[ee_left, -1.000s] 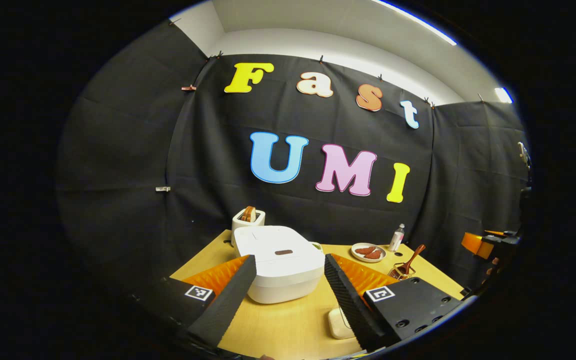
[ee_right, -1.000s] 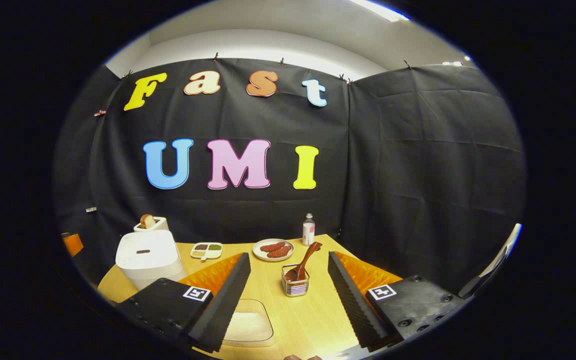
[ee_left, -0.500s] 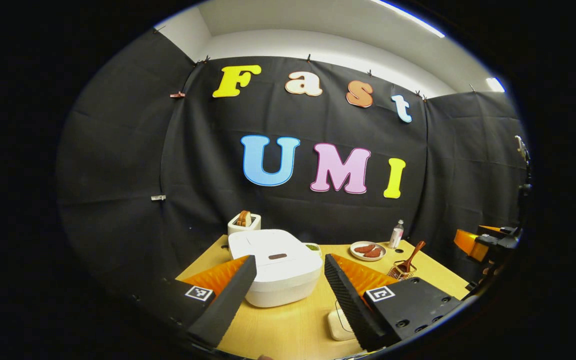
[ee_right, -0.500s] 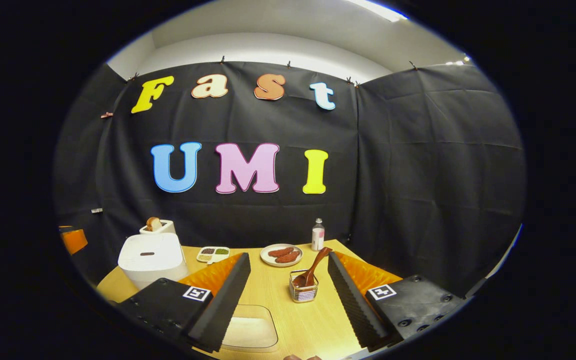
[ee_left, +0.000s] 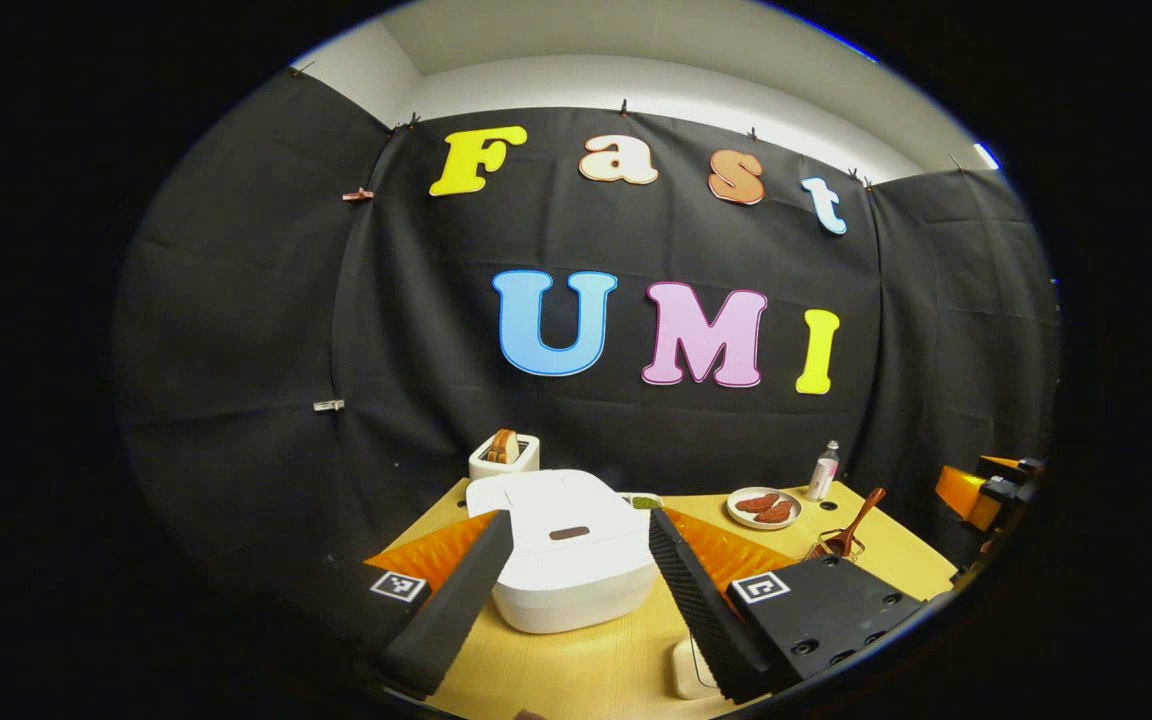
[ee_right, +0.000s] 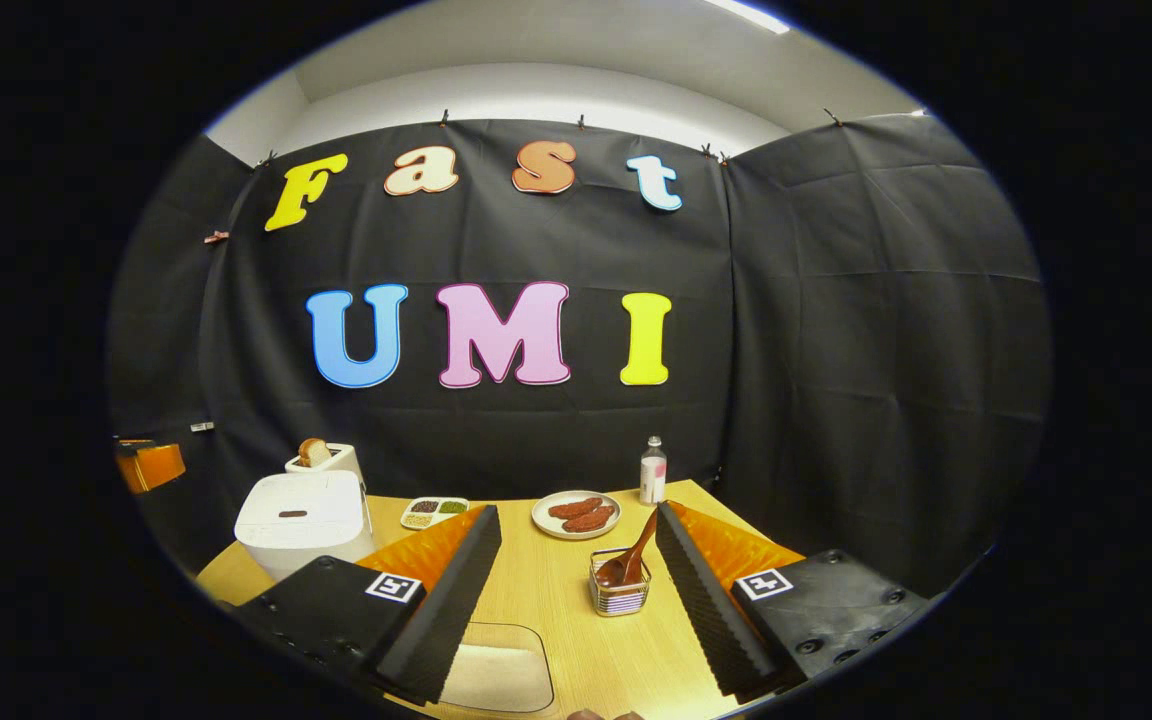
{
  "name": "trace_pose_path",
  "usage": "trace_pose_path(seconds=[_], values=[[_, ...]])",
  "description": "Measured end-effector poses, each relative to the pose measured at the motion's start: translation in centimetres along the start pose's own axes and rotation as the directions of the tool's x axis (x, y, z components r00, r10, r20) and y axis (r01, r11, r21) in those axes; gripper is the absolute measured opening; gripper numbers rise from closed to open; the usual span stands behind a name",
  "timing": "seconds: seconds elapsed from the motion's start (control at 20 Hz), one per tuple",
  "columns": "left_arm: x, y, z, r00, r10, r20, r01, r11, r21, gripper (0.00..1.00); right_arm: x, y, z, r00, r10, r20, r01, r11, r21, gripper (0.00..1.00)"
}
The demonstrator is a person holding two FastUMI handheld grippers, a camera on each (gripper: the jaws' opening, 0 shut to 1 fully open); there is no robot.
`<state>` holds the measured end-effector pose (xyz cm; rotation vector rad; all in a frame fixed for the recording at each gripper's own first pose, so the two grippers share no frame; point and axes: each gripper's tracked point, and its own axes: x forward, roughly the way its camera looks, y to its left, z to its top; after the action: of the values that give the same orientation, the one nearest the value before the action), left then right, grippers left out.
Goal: Close the left gripper, press the button to open the rice cooker; take a wooden spoon from the chopstick holder with the right hand, scoop a spoonful of rice and pour it into the rice cooker, then put the wooden spoon back into the chopstick holder.
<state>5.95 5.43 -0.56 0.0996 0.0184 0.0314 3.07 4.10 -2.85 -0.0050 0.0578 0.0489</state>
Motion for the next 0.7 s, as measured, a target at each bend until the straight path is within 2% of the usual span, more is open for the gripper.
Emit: trace_pose_path(seconds=[0.2, 0.3, 0.35, 0.5, 0.55, 0.7], values=[[2.5, -0.3, 0.8, 1.000, 0.007, 0.001, -0.007, 1.000, -0.005, 0.79, 0.3, 0.1, -0.2, 0.999, 0.035, -0.003, -0.035, 0.999, -0.018, 0.98], [4.4, 0.0, 1.4, 1.000, 0.009, -0.001, -0.009, 1.000, -0.022, 0.53, 0.6, -0.2, -0.5, 0.999, 0.045, -0.014, -0.045, 0.999, -0.023, 0.98], [5.4, 0.2, 1.5, 1.000, 0.009, -0.007, -0.009, 1.000, -0.026, 0.48, 0.8, -0.3, -0.6, 0.999, 0.045, -0.017, -0.046, 0.999, -0.027, 0.98], [8.6, 2.0, 1.0, 0.996, 0.076, -0.036, -0.076, 0.997, -0.008, 0.20, 2.1, -1.3, -1.2, 0.998, 0.049, -0.030, -0.050, 0.998, -0.029, 0.98], [9.6, 1.7, 0.6, 0.996, 0.067, -0.054, -0.067, 0.998, -0.014, 0.09, 2.2, -1.6, -1.5, 0.998, 0.051, -0.039, -0.052, 0.998, -0.024, 0.98], [12.9, 0.7, -2.3, 0.989, 0.016, -0.148, -0.027, 0.997, -0.072, 0.07, 2.1, -2.7, -2.7, 0.996, 0.048, -0.072, -0.050, 0.999, -0.017, 0.98]])
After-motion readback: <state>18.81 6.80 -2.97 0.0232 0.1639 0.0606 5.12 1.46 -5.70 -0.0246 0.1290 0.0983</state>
